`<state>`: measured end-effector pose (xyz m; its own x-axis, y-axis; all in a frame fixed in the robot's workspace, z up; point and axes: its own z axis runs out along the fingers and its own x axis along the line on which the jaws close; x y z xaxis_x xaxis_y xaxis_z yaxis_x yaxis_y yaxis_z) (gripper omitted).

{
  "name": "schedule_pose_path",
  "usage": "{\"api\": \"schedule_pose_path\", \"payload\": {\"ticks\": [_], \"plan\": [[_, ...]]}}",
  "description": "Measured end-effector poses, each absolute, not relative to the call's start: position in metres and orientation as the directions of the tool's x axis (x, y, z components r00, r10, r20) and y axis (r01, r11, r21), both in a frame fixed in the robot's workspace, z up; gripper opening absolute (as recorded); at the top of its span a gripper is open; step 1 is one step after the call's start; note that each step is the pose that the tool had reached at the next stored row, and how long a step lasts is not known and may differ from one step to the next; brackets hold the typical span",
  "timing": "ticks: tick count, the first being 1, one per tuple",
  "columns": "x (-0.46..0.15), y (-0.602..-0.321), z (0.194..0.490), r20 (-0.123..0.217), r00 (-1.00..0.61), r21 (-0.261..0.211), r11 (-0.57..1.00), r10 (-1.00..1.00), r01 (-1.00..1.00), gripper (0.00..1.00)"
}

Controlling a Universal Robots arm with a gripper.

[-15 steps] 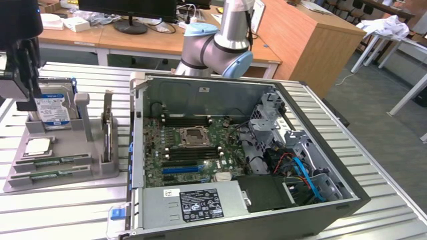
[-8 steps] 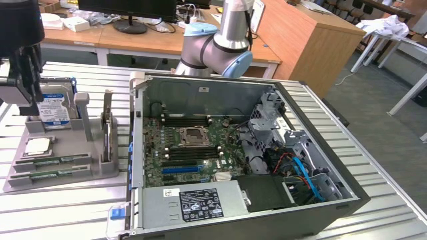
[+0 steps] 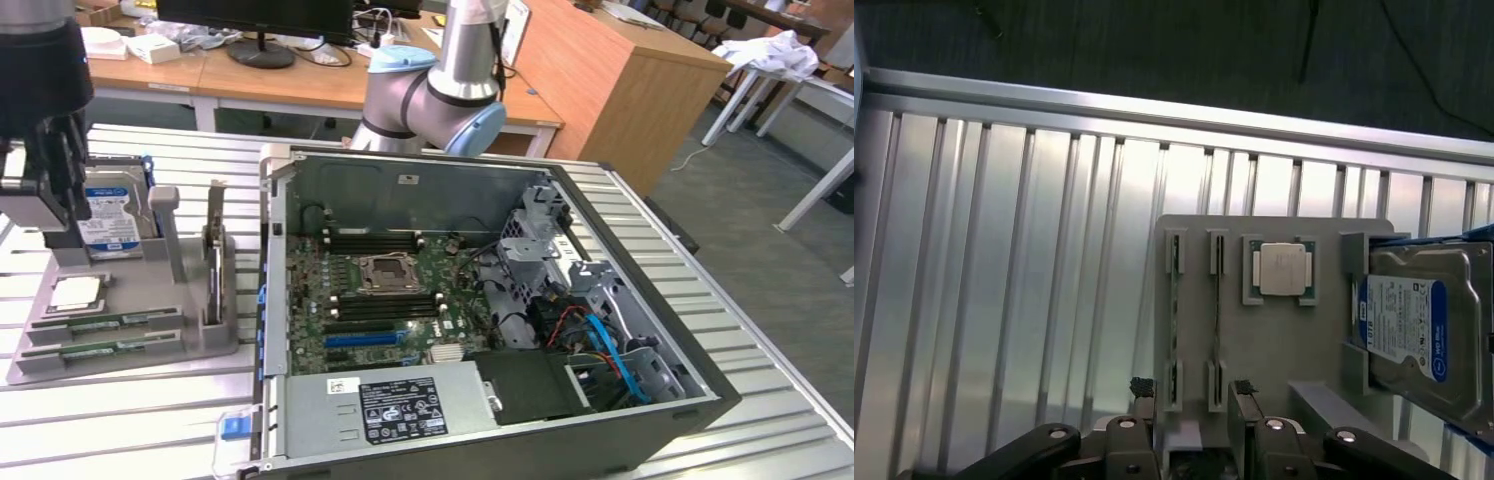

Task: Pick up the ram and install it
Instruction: 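Pick up the ram and move it above insertion slot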

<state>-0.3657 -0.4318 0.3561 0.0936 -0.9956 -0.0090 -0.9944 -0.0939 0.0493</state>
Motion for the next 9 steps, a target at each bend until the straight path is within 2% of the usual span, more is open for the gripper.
{"api": "schedule_pose_path", "payload": {"ticks": [9], "plan": [[-0.363, -0.434, 0.340, -0.009, 0.093, 0.049, -0.094, -0.996, -0.994, 0.42]]}}
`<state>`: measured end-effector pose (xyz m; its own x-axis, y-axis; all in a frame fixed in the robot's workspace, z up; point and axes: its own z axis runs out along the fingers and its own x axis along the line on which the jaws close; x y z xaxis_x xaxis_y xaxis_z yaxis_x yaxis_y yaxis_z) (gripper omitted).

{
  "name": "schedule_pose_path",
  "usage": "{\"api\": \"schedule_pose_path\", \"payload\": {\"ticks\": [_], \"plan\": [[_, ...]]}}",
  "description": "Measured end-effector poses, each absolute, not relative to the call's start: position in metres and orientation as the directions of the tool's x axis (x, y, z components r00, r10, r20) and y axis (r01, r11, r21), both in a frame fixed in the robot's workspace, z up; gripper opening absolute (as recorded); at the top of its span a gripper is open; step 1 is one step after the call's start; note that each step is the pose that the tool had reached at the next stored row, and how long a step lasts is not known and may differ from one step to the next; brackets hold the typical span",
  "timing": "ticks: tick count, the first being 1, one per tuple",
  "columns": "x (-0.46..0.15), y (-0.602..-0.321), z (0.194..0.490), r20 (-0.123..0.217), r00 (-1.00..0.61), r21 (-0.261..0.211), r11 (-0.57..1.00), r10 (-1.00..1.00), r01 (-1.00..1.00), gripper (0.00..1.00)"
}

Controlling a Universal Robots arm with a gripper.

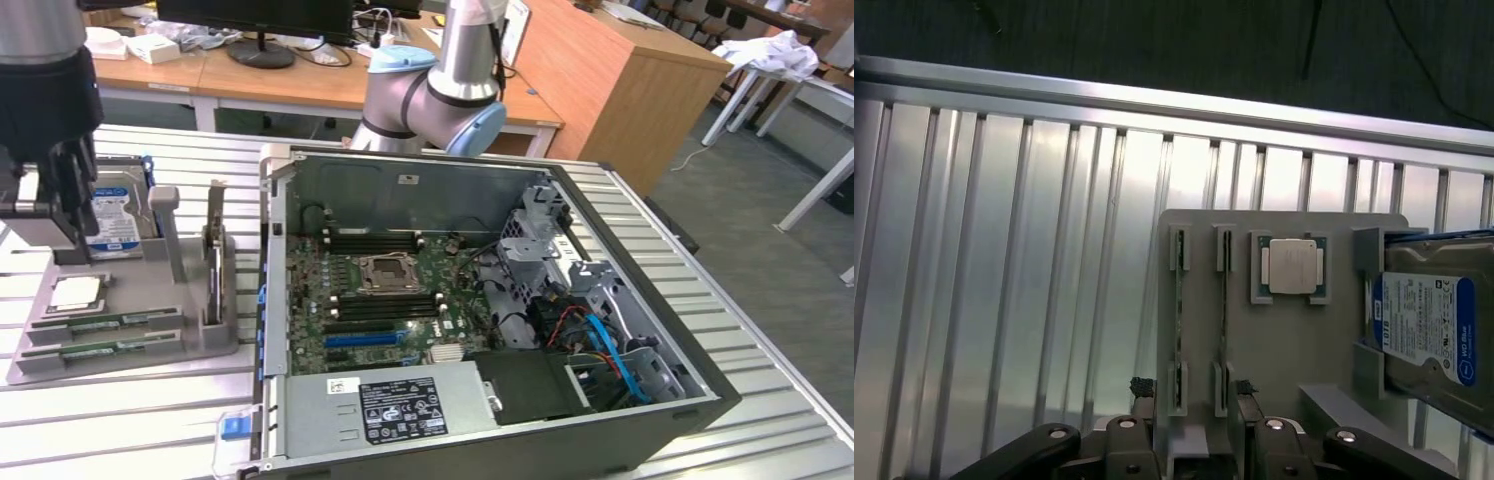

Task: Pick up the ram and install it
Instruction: 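Pick up the ram and move it above insertion slot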

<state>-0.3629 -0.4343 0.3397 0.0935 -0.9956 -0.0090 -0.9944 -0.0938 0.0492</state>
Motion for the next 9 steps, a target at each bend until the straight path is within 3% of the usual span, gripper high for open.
{"api": "schedule_pose_path", "payload": {"ticks": [9], "plan": [[-0.363, -0.434, 0.323, -0.009, 0.094, 0.049, -0.094, -0.996, -0.994, 0.42]]}}
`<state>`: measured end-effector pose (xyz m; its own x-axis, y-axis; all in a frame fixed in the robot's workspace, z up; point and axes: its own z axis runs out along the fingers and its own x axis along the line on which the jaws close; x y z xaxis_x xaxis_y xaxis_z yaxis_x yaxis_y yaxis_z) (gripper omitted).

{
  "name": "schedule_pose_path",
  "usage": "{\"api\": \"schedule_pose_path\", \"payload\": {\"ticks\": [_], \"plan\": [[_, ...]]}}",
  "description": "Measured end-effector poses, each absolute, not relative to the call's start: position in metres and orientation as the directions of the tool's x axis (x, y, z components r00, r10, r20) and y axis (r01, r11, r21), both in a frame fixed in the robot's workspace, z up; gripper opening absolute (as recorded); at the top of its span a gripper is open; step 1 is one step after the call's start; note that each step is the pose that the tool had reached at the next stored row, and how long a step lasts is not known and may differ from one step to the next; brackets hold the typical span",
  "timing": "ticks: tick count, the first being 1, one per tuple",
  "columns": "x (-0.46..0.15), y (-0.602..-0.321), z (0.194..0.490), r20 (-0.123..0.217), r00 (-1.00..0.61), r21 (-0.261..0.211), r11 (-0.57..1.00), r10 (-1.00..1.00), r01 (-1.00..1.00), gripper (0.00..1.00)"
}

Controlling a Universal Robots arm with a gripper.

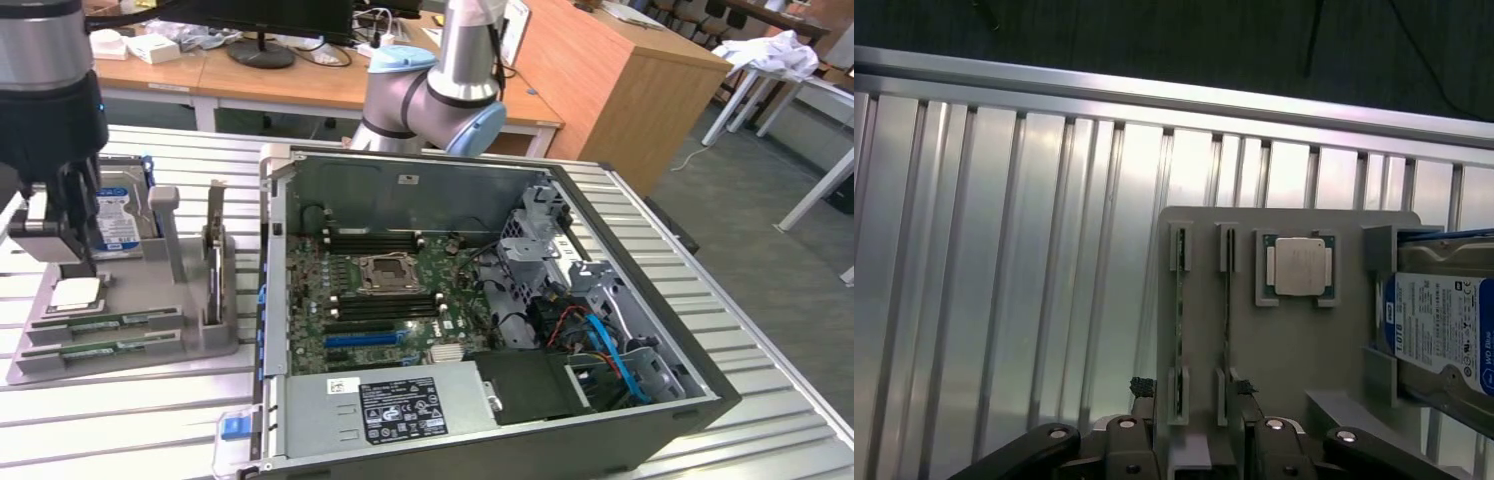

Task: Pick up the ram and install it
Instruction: 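Pick up the ram and move it above insertion slot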

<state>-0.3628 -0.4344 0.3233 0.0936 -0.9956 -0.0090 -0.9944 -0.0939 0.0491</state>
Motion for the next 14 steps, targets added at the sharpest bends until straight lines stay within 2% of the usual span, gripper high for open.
{"api": "schedule_pose_path", "payload": {"ticks": [14], "plan": [[-0.357, -0.434, 0.298, -0.009, 0.101, 0.049, -0.101, -0.995, -0.994, 0.42]]}}
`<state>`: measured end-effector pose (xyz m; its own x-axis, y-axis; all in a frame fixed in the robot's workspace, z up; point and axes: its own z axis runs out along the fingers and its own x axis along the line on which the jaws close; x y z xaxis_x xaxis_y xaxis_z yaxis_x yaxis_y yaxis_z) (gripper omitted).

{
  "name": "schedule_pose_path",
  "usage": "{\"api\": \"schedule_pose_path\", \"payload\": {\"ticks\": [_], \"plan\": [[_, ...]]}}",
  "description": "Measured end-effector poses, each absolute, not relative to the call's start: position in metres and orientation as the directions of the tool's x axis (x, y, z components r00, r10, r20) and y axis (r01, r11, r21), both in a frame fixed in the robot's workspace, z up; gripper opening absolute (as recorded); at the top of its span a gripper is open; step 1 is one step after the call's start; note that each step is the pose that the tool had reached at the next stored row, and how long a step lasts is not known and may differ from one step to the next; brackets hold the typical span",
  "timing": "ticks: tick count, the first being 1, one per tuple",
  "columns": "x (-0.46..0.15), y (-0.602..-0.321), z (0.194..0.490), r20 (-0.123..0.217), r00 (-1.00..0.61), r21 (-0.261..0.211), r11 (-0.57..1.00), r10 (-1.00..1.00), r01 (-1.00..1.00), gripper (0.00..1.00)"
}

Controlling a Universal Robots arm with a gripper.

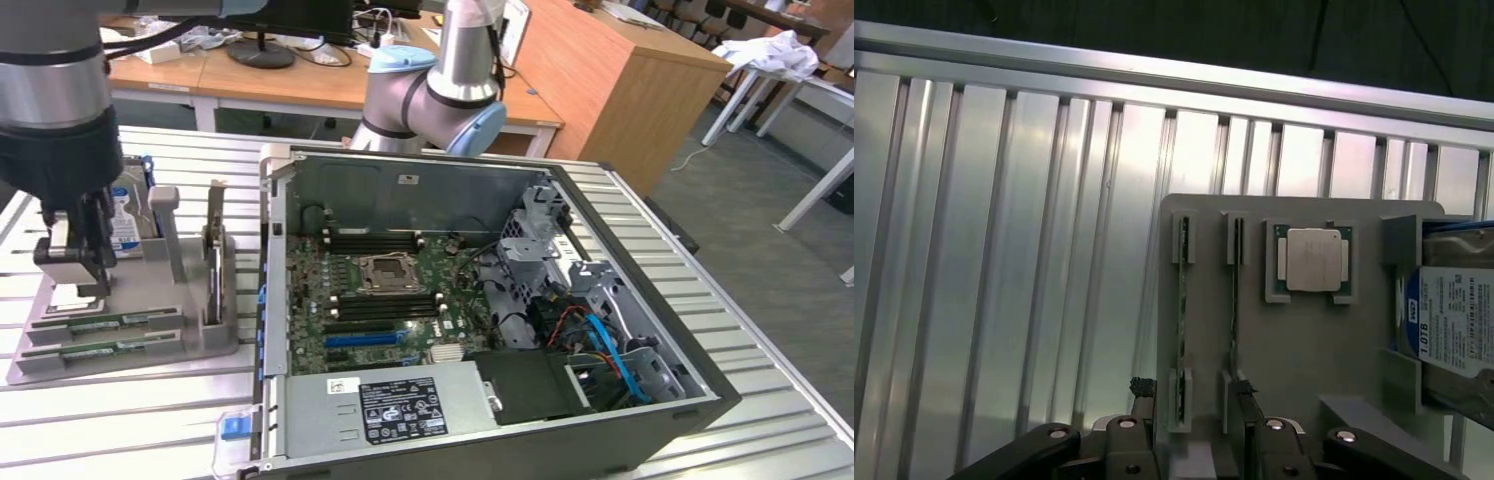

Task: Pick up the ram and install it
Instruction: 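Pick up the ram and move it above insertion slot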

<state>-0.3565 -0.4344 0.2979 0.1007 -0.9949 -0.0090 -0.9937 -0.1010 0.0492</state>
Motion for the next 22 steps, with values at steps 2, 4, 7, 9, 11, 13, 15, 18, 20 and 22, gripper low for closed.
{"api": "schedule_pose_path", "payload": {"ticks": [2, 4, 7, 9, 11, 13, 15, 18, 20, 22], "plan": [[-0.355, -0.434, 0.294, -0.009, 0.102, 0.049, -0.102, -0.995, -0.994, 0.42], [-0.354, -0.434, 0.291, -0.009, 0.102, 0.049, -0.103, -0.995, -0.994, 0.42], [-0.353, -0.434, 0.285, -0.009, 0.103, 0.049, -0.103, -0.995, -0.993, 0.42], [-0.353, -0.434, 0.281, -0.009, 0.103, 0.049, -0.103, -0.995, -0.993, 0.42], [-0.353, -0.434, 0.278, -0.009, 0.103, 0.049, -0.104, -0.995, -0.993, 0.42], [-0.353, -0.434, 0.274, -0.009, 0.103, 0.049, -0.104, -0.995, -0.993, 0.42], [-0.352, -0.435, 0.271, -0.009, 0.104, 0.049, -0.104, -0.995, -0.993, 0.42], [-0.352, -0.435, 0.265, -0.009, 0.104, 0.049, -0.104, -0.995, -0.993, 0.42], [-0.352, -0.435, 0.262, -0.009, 0.104, 0.049, -0.104, -0.995, -0.993, 0.42], [-0.352, -0.435, 0.258, -0.009, 0.104, 0.049, -0.104, -0.995, -0.993, 0.42]]}}
